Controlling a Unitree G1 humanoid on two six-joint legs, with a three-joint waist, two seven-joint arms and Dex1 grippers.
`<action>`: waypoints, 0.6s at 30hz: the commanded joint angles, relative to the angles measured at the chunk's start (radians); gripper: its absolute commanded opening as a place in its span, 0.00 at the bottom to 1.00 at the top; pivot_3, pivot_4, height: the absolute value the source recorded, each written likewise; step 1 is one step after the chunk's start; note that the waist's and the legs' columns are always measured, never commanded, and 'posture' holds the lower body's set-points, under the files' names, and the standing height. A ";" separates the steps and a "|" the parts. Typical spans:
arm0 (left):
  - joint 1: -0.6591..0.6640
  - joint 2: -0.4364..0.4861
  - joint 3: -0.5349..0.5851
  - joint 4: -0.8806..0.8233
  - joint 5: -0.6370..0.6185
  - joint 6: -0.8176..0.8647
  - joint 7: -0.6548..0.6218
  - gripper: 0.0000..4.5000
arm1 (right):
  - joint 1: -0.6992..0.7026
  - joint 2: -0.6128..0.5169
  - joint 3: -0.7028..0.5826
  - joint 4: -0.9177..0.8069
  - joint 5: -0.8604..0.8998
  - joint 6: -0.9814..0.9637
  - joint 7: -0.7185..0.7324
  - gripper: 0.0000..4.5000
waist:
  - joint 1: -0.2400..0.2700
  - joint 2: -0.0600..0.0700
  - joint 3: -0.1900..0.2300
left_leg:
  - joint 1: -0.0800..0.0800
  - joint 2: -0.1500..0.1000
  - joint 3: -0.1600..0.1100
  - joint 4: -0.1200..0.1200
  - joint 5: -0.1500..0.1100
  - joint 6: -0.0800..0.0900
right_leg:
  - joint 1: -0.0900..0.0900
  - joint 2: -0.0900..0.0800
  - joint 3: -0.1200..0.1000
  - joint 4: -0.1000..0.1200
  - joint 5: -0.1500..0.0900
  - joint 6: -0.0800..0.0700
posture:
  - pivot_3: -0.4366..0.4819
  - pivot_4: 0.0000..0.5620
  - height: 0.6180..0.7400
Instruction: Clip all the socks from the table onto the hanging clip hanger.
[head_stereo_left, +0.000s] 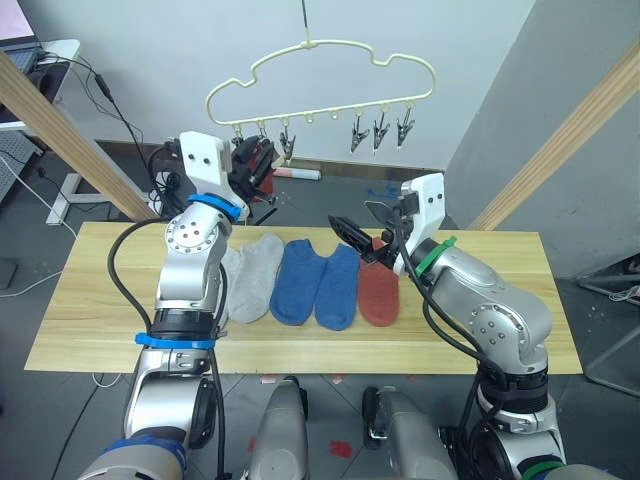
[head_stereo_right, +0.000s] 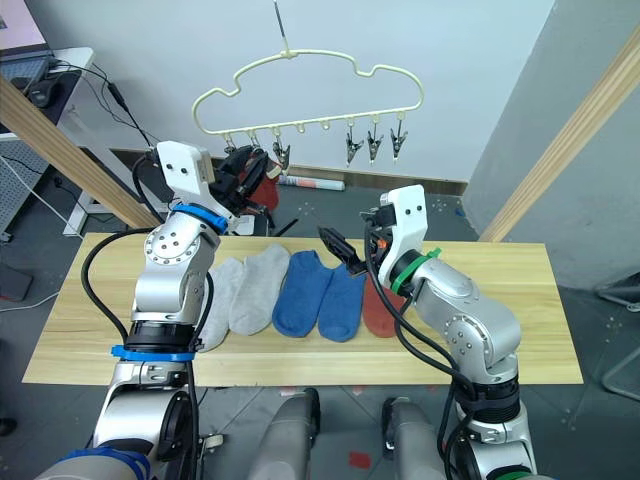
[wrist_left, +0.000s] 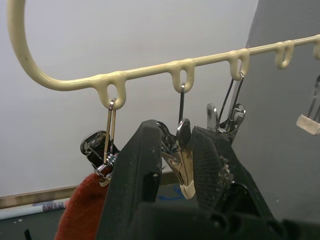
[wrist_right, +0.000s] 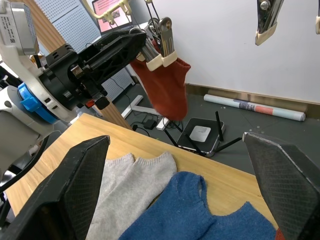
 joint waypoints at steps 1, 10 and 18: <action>-0.020 0.007 0.015 -0.008 -0.011 -0.026 -0.006 0.27 | -0.011 0.003 -0.014 -0.020 0.019 -0.015 0.001 1.00 | 0.000 0.000 0.000 | 0.000 0.000 0.000 0.000 0.000 0.000 | 0.000 0.000 0.000 0.000 0.000 0.000 | 0.66 0.55 1.00; -0.007 0.005 0.031 -0.050 -0.027 -0.024 0.001 0.59 | -0.010 0.004 -0.015 -0.019 0.018 -0.016 0.000 1.00 | 0.000 0.000 0.000 | 0.000 0.000 0.000 0.000 0.000 0.000 | 0.000 0.000 0.000 0.000 0.000 0.000 | 0.66 0.55 1.00; 0.011 0.008 0.030 -0.071 -0.035 -0.011 0.013 0.78 | -0.012 0.005 -0.015 -0.020 0.018 -0.015 -0.002 1.00 | 0.000 0.000 0.000 | 0.000 0.000 0.000 0.000 0.000 0.000 | 0.000 0.000 0.000 0.000 0.000 0.000 | 0.66 0.55 1.00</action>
